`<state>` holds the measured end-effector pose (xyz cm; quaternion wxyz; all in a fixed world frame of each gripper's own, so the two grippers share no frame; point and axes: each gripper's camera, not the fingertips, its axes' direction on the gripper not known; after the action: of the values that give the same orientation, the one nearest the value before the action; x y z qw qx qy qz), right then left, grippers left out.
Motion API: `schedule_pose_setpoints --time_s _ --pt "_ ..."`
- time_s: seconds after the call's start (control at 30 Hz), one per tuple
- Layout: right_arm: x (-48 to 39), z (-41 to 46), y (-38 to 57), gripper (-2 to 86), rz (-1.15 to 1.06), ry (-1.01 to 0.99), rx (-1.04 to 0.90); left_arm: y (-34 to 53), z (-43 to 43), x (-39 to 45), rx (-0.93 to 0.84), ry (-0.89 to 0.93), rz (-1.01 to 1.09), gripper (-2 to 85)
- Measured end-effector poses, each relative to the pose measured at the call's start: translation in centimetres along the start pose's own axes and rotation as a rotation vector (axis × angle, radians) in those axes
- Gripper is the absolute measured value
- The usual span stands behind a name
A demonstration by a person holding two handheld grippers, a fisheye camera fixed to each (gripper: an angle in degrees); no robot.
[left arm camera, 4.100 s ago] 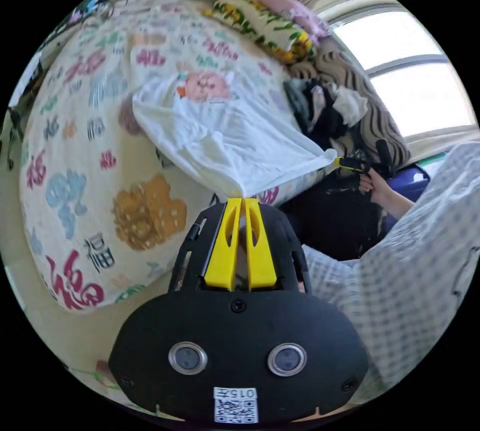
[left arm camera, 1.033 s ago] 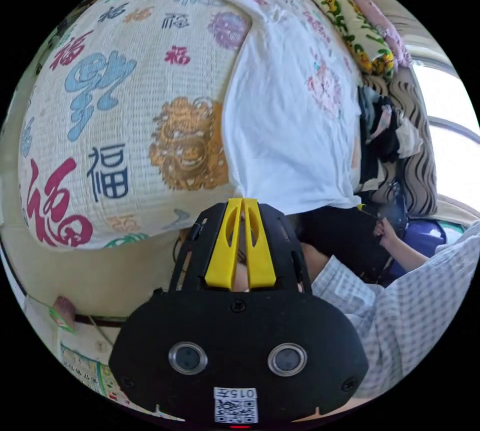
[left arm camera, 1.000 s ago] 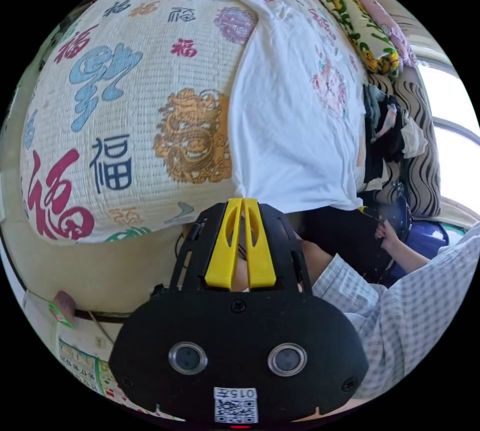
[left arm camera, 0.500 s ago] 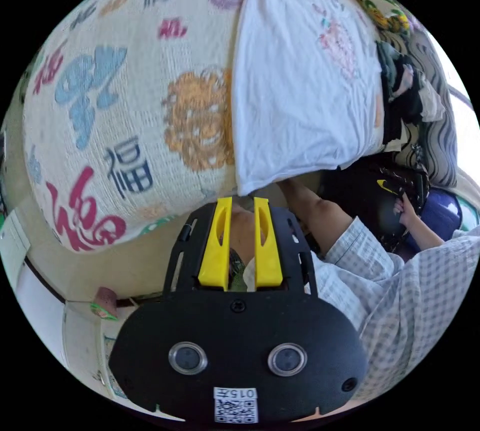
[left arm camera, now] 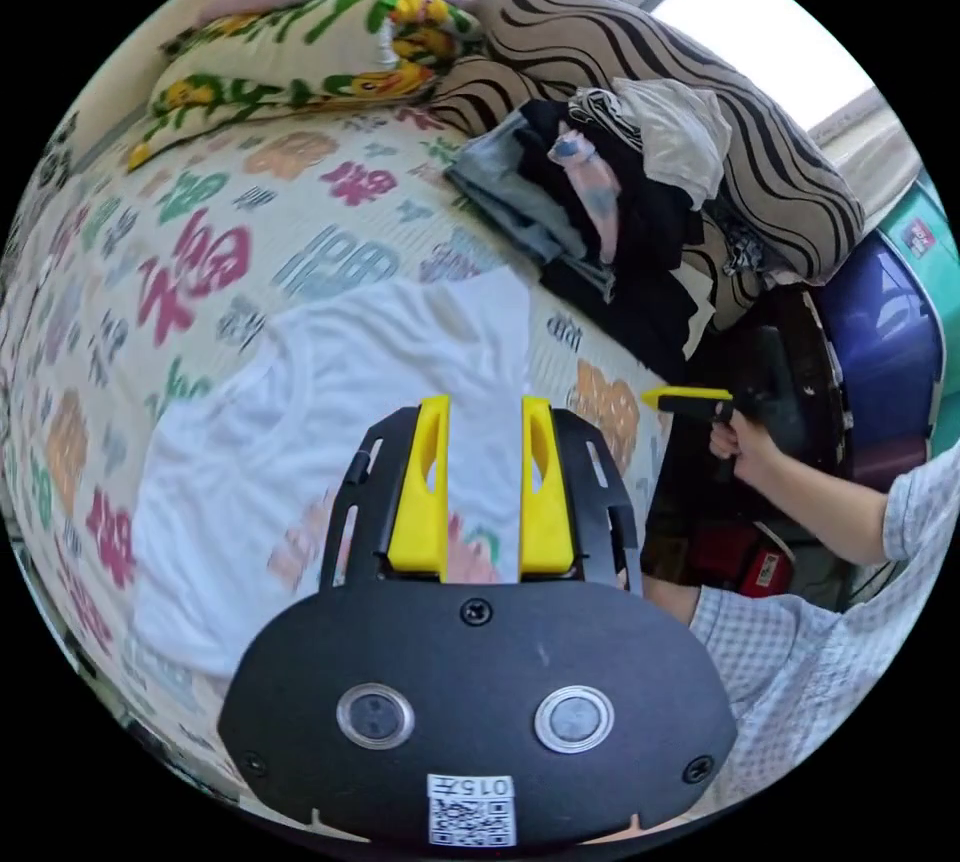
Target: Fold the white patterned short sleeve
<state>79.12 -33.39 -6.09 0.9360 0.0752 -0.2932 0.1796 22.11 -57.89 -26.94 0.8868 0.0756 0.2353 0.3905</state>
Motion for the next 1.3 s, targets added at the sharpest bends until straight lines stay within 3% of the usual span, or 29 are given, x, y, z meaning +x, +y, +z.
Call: schedule_pose_setpoints --time_s 0.1,0.3,0.37,0.5,0.67,0.77,1.03,1.3 --pt "0.7 1.2 -3.4 4.0 -0.056 -0.025 -0.013 -10.4 5.8 1.6 -0.039 0.109 -0.042 9.9" --pt "2.2 3.1 -7.0 3.8 -0.097 -0.061 -0.027 -22.6 16.1 5.2 -0.221 -0.044 -0.012 9.3" --pt "2.8 3.6 -7.9 3.7 -0.089 -0.074 -0.027 -24.1 19.7 5.8 -0.364 -0.068 0.015 7.5" --pt "3.5 4.1 -9.1 3.4 -0.083 -0.109 -0.019 -25.4 19.0 5.5 -0.333 -0.039 -0.006 2.0" --pt "3.3 5.4 -12.1 2.8 -0.125 -0.139 -0.015 -24.3 11.0 2.4 -0.102 -0.017 -0.109 0.4" --pt "2.4 6.7 -14.4 3.1 -0.178 -0.16 -0.03 -22.8 7.7 0.4 -0.062 -0.043 -0.175 0.3" --pt "-3.2 12.8 -18.8 5.8 -0.41 -0.265 -0.214 -18.8 6.8 -2.0 -0.057 -0.063 -0.343 0.1" --pt "-6.3 16.5 -20.0 6.5 -0.475 -0.349 -0.332 -17.8 6.5 -2.3 -0.141 -0.167 -0.428 0.0"
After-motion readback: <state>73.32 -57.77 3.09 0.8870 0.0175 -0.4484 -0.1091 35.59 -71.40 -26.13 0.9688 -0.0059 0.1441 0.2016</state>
